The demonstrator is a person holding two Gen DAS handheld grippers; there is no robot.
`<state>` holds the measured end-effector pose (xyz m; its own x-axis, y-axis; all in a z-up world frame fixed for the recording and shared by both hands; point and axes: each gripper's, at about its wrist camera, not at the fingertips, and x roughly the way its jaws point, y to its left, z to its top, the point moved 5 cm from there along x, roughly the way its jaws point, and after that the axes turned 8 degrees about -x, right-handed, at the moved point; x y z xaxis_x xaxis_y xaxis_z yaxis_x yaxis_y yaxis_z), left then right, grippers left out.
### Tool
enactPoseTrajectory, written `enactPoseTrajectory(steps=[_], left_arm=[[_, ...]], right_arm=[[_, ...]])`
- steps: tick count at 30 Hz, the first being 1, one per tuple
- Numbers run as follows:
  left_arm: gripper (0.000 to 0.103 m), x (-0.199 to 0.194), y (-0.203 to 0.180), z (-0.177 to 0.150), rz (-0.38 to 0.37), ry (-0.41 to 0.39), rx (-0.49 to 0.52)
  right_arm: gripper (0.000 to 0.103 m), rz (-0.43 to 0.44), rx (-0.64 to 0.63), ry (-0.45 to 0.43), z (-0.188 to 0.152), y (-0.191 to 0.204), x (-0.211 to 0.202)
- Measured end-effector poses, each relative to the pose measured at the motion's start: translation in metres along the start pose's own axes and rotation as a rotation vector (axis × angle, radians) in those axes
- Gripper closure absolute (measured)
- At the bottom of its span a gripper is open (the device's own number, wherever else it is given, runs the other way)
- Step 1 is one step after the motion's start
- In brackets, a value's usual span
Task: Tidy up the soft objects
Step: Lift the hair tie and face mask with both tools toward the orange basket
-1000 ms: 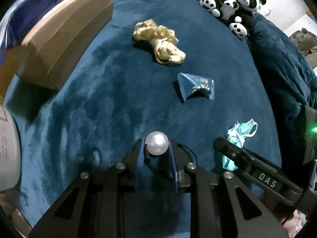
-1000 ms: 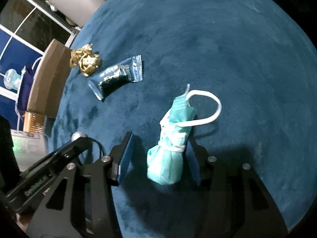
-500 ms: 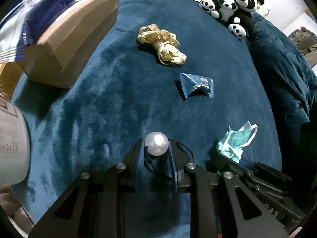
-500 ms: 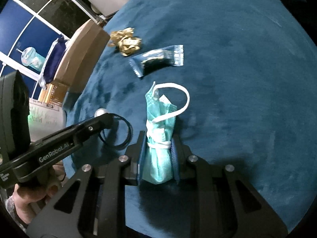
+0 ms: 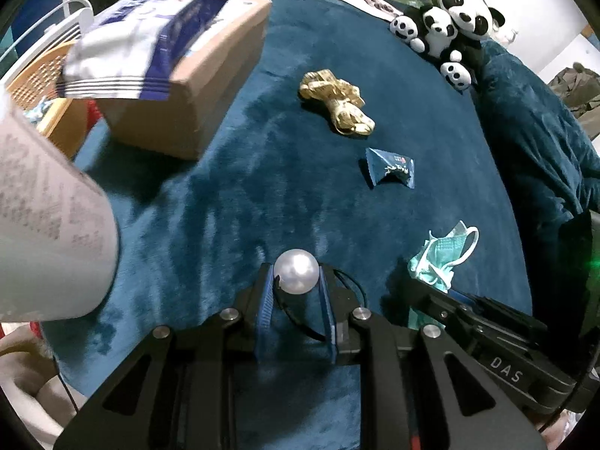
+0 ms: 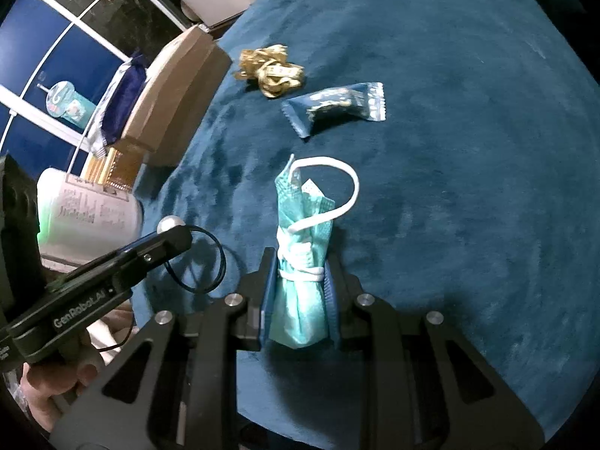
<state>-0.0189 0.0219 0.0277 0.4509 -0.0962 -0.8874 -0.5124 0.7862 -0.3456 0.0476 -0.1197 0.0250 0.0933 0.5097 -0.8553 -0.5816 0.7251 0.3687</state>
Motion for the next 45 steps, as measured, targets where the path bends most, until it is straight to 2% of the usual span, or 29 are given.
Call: enactPoseTrajectory(steps=[22,45], left_arm=[[0.08,-0.061,0.029,-0.006,-0.025,-0.092,-0.021],[0.08,-0.102,0.034,0.004,-0.072,-0.154,-0.037]], right_arm=[[0.079,0.011,-0.132,-0.035,0.01,0.072,-0.017],[0.079,0.033,-0.168,-0.083,0.032,0.109,-0.037]])
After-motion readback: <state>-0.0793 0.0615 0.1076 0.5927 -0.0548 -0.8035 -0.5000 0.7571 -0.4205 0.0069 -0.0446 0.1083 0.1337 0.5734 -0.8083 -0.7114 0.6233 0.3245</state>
